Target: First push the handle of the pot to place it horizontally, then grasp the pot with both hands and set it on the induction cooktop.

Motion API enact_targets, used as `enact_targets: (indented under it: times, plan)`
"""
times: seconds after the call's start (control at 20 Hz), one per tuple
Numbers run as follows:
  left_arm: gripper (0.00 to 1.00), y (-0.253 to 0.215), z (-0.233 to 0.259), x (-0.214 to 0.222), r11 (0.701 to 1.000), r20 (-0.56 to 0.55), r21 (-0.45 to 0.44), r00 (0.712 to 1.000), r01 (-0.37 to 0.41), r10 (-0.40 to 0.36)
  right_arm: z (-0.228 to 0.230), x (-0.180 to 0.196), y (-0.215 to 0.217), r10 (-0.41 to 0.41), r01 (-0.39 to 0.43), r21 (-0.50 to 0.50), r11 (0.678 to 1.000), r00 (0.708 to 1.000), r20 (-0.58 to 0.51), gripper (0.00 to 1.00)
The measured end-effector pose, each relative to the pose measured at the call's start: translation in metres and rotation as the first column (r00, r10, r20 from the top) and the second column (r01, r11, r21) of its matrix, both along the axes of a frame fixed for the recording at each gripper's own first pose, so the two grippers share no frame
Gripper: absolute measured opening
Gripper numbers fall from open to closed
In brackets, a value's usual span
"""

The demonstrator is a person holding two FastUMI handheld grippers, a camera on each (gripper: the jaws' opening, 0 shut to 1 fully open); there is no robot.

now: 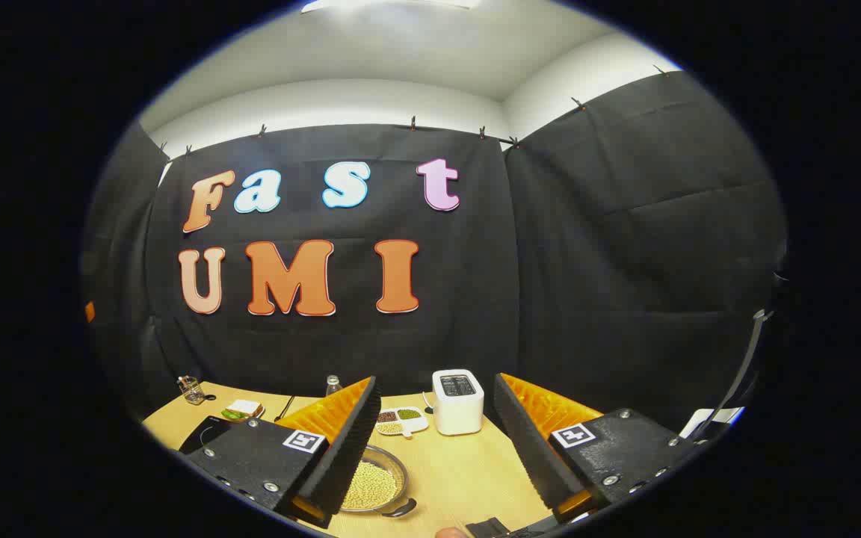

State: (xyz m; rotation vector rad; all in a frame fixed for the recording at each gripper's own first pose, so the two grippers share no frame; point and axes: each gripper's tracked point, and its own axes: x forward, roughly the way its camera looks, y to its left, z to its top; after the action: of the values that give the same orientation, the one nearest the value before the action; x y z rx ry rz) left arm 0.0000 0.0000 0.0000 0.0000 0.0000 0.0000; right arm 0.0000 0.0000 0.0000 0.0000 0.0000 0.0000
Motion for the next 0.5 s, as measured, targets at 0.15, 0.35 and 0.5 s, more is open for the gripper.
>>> enact_targets:
  times: [0.15, 0.35, 0.5]
  plan:
    - [0.98, -0.011, 0.0, 0.002, 0.999, -0.005, -0.03, 1.0, 0.027, -0.028, -0.005, -0.004, 0.013, 0.033, -0.034, -0.016, 0.999, 0.999, -0.017, 0.95]
    - [0.98, -0.005, -0.007, 0.011, 0.999, -0.015, -0.034, 1.0, 0.014, -0.014, -0.007, -0.005, 0.018, 0.037, -0.038, -0.044, 0.998, 0.999, -0.019, 0.95]
    - [0.98, -0.006, -0.011, 0.014, 1.0, -0.025, -0.02, 1.0, 0.006, -0.007, -0.008, 0.0, 0.025, 0.042, -0.043, -0.045, 0.998, 0.999, -0.023, 0.95]
